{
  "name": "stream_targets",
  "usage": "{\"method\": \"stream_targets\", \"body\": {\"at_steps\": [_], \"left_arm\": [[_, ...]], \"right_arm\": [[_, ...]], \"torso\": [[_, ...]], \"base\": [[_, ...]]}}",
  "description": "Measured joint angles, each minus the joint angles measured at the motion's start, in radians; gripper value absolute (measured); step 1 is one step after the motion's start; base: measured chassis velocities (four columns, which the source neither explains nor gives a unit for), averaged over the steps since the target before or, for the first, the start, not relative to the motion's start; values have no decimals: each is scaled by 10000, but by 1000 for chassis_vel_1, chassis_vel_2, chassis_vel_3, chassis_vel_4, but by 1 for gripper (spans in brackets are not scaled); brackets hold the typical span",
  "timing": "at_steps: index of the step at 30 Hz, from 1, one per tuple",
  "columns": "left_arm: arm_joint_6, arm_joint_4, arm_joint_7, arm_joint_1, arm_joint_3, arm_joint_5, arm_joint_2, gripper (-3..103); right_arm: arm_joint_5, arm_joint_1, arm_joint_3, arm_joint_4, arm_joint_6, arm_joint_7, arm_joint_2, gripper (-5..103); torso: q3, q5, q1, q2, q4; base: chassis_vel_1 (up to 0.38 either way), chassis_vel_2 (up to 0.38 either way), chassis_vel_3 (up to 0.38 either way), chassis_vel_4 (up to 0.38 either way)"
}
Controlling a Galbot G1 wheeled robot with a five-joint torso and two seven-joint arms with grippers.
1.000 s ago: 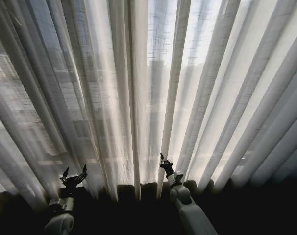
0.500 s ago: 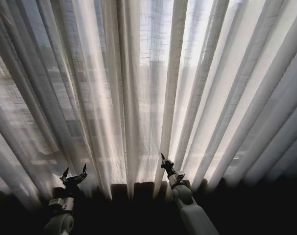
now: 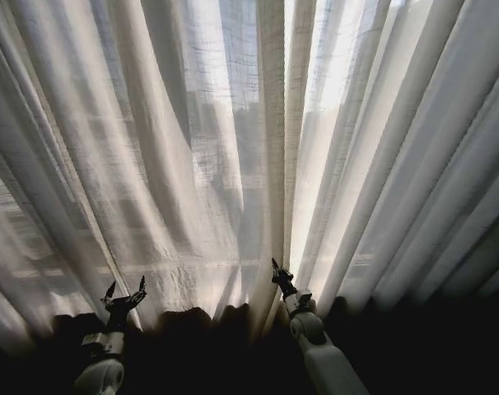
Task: Open the curtains by pulling them apart, changing their state from closed to fully open.
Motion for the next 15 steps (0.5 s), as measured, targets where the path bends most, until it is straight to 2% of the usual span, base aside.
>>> {"method": "stream_targets", "body": {"at_steps": [15], "left_arm": [[1,0,0,0,0,0,0,100]], "right_arm": [[-10,28,88,-121,31,-136,19,0]], "torso": [[-1,1,-1,0,2]], "base": [[-352,-351,349,355]]}}
